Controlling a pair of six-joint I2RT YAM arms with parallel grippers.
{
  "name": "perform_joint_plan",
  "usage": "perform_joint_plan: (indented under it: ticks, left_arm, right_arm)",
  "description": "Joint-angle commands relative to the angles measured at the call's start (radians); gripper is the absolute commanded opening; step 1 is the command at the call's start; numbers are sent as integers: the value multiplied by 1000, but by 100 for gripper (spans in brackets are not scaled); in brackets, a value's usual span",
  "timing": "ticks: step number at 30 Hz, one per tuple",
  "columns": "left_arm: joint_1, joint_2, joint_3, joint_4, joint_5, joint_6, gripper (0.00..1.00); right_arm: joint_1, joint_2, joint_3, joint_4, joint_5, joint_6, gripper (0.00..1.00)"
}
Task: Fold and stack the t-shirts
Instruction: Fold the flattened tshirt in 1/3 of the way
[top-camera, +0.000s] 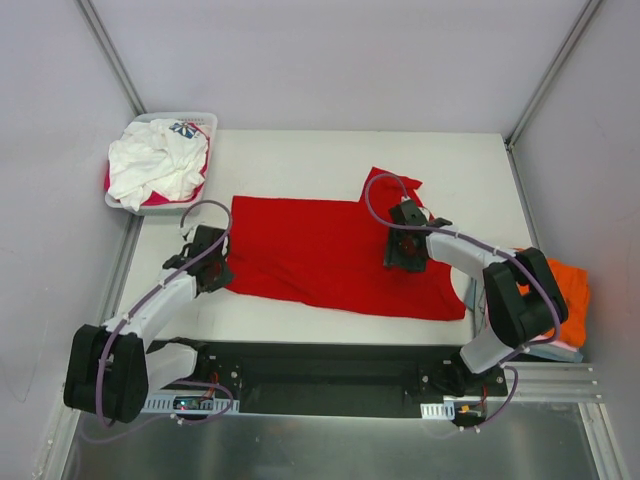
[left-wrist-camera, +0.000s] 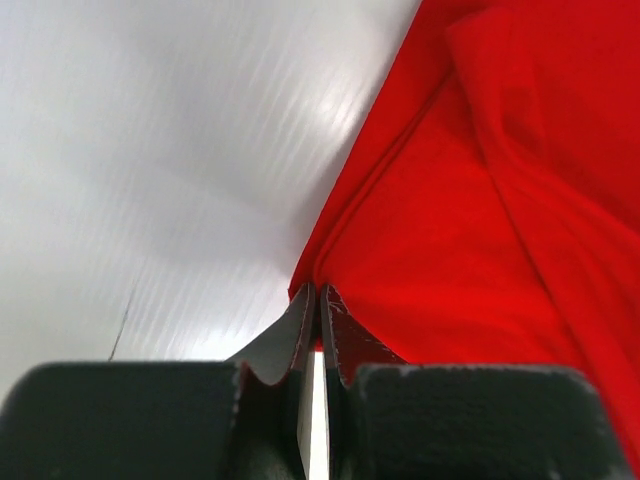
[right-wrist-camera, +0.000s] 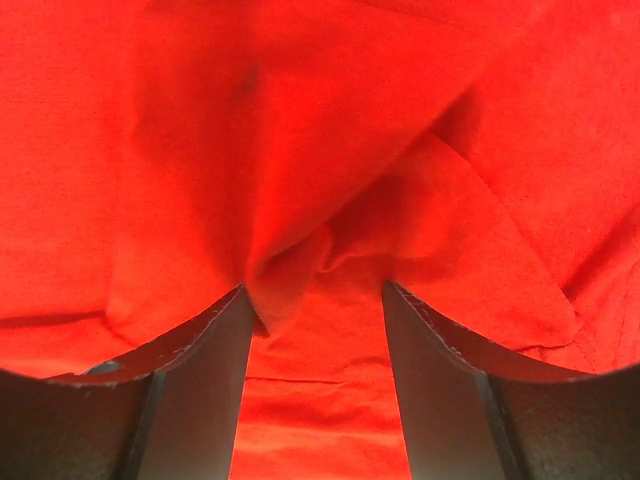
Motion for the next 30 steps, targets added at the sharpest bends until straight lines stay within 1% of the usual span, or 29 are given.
perform_joint_plan:
  ticks: [1,2,4,5,6,9,12,14,15,16,17,18,19,20,21,22,23,24,25,27,28,30]
  left_arm:
    - [7,-61,-55,-107,-53,-52,0]
    - [7,-72,-61,-116,-56,-57,0]
    - [7,-90,-61,-132,-34,-72,17]
    - [7,-117,-53,-142,-35,-78,13]
    - [7,-134,-44,-153,-38,-90,13]
    - [7,-188,3,-188,-90,-92,38]
    - [7,-211,77,-198,-145,-87,62]
    - [7,-170,131,-189,-158,-78,69]
    - [7,-146,196,-181,-153,-71,70]
    - [7,-118,227,-169,-147,-65,71]
    - [7,-57,256,-147,-130,-40,72]
    - [7,-21,319,-111,-126,-31,73]
    - [7,15,353,-98,-129,-26,73]
    - [7,93,387,-81,-122,-3,73]
    - [9,136,460,-64,-100,6,73]
    - [9,181,496,-51,-90,14,73]
    - [9,266,529,-38,-69,37,72]
    - [12,313,607,-37,-40,44,71]
    - [12,395,643,-37,-35,47,71]
    - [27,477,742,-38,-1,54,70]
    - [32,540,770,-37,-1,52,69]
    - [51,597,836,-37,2,46,67]
  right_arm:
    - [3,-11,-44,9,-32,38,57]
    - [5,-11,-48,8,-32,40,57]
    - [3,-19,-60,6,-34,47,57]
    - [6,-17,-64,3,-35,50,58]
    - [3,-14,-65,-3,-37,54,57]
    - [5,-19,-83,-12,-52,73,57]
    - [11,-64,-146,-5,-61,104,57]
    - [17,-126,-177,-23,-33,110,58]
    - [22,-146,-173,-47,-19,103,59]
    - [23,-181,-141,-63,7,95,60]
    - [23,-192,-108,-81,29,72,61]
    - [19,-200,-75,-104,46,58,63]
    - [16,-206,-42,-111,73,43,67]
    - [13,-204,34,-114,83,34,72]
    - [-4,-200,68,-121,87,14,74]
    - [-15,-187,108,-121,89,5,76]
    - [-26,-180,161,-117,86,-5,80]
    - [-50,-160,192,-111,80,-18,81]
    - [-65,-149,218,-103,55,-26,81]
    - [-95,-111,289,-86,41,-43,82]
    - [-105,-97,307,-72,8,-61,82]
    - [-131,-56,363,-49,-9,-69,82]
